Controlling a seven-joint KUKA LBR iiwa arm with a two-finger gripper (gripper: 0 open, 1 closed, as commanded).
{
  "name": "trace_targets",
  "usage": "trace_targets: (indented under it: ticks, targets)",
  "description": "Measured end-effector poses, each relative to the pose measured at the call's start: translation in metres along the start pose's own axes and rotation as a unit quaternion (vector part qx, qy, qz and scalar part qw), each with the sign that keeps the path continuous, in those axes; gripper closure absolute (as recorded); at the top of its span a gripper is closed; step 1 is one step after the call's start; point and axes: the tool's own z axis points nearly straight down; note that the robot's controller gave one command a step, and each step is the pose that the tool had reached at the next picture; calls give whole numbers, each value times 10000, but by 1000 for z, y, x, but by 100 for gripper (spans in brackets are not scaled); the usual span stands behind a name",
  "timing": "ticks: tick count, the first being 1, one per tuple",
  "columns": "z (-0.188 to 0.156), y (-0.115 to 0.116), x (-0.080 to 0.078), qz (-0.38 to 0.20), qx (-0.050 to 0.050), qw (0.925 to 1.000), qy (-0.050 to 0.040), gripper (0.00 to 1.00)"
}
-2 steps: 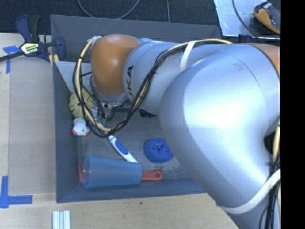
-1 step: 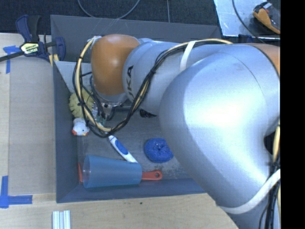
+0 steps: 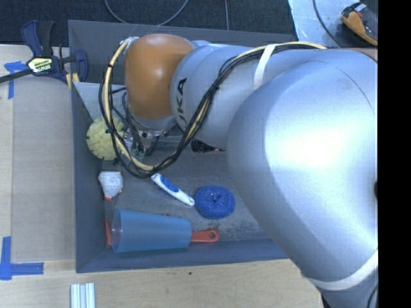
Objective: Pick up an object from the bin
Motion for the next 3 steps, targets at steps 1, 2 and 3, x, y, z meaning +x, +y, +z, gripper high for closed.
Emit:
trace_targets:
  ticks: [1, 2, 3]
  targets:
    - [-29, 3, -2, -10, -44, 10000, -43, 100]
    - [-51, 0, 0, -9, -15, 10000, -10, 100]
    - [-73, 2, -3, -9, -52, 10000, -53, 100]
